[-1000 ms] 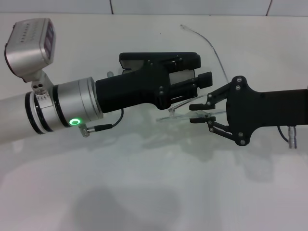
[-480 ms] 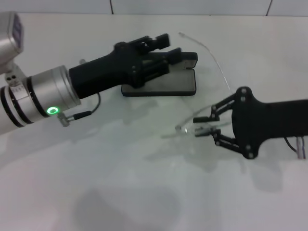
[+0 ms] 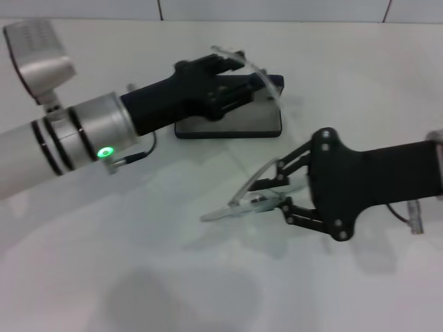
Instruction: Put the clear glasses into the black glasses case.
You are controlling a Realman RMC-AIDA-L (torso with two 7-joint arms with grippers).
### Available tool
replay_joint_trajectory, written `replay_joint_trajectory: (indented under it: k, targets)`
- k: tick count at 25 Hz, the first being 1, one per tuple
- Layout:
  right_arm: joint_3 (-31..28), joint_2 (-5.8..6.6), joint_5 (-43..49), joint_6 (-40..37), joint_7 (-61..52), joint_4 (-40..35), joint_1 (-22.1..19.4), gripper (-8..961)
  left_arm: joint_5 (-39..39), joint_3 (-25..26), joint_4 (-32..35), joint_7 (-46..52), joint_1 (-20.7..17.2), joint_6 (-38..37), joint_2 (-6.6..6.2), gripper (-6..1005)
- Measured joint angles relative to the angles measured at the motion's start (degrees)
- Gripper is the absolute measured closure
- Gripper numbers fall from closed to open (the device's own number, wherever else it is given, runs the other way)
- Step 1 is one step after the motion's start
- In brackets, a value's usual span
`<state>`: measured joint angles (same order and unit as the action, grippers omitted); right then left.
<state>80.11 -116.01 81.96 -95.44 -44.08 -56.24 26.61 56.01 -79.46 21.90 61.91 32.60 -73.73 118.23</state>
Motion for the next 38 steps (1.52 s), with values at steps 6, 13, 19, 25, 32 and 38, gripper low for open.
replay_joint_trajectory:
  k: [6,13,19,25,32,38]
  targets:
    - [0.5,0.22,-0.4,0.4,-1.2,10.5,7.2,831,-2.7,-0.2,0.3,-4.1,3.1,-0.1,1.85,427]
    - [-2.1,0.56,0.0,1.2,-5.3,14.4,8.8,832,-9.8,-0.6,-1.4,-11.5,2.9,-2.2,2.17,429]
    - [-5.3,0.61,0.0,0.9,-7.7,14.9,8.2,832,-9.9,-1.3,-1.4,-12.7,2.8,-3.8,2.21,430]
    - [-6.1,0.61,-0.3,1.2,-7.5,14.7,6.8,832,-10.0,-1.3,-1.4,-12.8,2.7,-3.8,2.12,430]
    - [-7.9,0.20,-0.4,2.7,-7.8,15.6,6.4,833,-10.0,-1.3,-1.4,-12.8,1.5,-4.7,2.06,431]
    - [-7.6,-0.09,-0.5,5.9,-8.4,16.1,6.5,834,-9.9,-1.3,-0.8,-12.8,0.3,-5.8,1.86,431]
